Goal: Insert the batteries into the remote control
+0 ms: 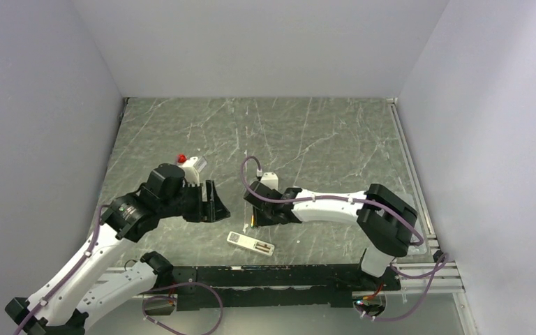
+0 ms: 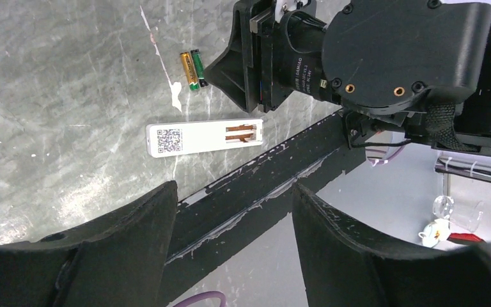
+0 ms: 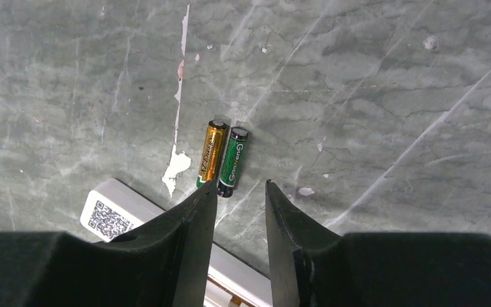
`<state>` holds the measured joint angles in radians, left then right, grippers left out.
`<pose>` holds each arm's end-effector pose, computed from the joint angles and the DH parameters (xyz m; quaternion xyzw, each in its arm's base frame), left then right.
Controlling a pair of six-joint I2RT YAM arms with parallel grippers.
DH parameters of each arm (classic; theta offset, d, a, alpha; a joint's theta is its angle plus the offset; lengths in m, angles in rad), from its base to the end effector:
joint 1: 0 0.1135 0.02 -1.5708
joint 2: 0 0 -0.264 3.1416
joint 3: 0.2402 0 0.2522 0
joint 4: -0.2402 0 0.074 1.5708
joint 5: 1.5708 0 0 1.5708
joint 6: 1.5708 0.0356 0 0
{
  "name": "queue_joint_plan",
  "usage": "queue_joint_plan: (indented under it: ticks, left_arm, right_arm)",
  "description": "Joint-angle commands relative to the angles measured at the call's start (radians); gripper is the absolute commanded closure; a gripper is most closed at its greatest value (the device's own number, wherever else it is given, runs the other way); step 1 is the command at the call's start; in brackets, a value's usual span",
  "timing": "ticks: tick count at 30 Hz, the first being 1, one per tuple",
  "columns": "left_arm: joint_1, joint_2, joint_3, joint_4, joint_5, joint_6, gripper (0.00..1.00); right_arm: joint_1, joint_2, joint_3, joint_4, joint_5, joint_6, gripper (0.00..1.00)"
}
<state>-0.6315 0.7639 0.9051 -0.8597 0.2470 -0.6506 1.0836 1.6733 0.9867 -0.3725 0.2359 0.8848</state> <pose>0.1120 -0.0927 0.3186 0.0423 0.9041 -0.3352 0.2617 0.1608 0.2857 0.1725 -0.0657 0.9589 0.1463 0.2339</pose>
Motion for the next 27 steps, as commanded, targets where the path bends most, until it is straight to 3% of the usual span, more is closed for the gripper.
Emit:
queue_joint_plan:
  ticks: [1,27]
  left_arm:
    - [0.003,-0.014,0.035,-0.021,-0.021,0.052,0.29]
    - [0.003,-0.055,-0.004,0.0,-0.007,0.076,0.29]
  right_arm:
    - [0.011,0.014,0.047,-0.021,0.041,0.032,0.64]
    - [0.023,0.088,0.068,-0.047,0.056,0.053,0.72]
